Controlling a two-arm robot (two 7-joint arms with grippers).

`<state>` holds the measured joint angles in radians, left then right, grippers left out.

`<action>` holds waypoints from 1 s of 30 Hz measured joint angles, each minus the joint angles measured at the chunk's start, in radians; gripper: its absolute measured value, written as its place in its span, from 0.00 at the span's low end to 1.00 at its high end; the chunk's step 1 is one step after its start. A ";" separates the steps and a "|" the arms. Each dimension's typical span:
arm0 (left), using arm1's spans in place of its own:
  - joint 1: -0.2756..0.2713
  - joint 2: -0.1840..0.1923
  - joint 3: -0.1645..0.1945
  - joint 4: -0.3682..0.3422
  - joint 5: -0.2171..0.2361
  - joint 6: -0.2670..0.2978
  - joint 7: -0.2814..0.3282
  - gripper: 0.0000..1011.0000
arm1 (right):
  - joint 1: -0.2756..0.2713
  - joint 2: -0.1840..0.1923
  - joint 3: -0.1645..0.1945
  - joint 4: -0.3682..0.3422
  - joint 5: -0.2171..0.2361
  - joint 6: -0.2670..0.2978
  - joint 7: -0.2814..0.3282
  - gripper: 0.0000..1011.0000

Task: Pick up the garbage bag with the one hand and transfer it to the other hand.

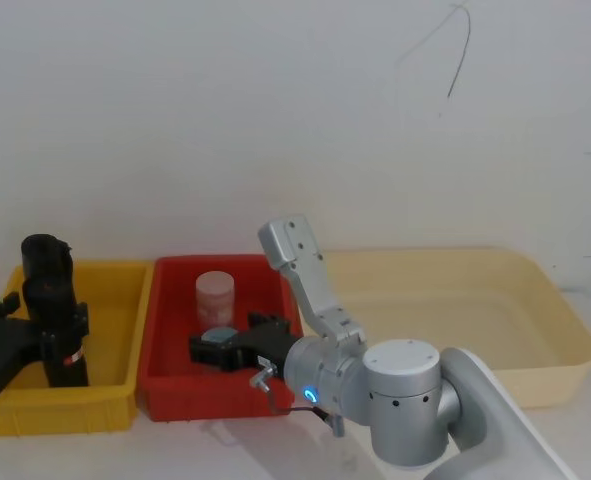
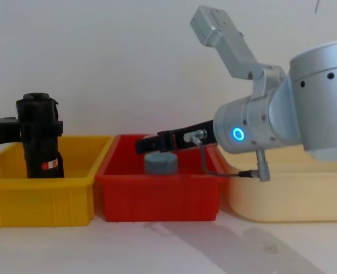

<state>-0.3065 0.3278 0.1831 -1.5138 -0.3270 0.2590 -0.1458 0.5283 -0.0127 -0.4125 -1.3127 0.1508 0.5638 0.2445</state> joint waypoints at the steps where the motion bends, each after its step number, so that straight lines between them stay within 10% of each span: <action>1: 0.000 0.000 0.000 0.000 0.000 0.000 0.000 0.99 | 0.000 0.001 0.000 0.003 -0.002 -0.002 0.001 0.99; 30: -0.001 0.000 0.000 0.001 0.000 0.000 0.000 0.99 | -0.012 -0.012 0.013 0.036 -0.013 0.010 0.008 0.99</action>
<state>-0.3071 0.3278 0.1831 -1.5130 -0.3271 0.2589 -0.1457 0.5162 -0.0248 -0.3996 -1.2767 0.1379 0.5738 0.2527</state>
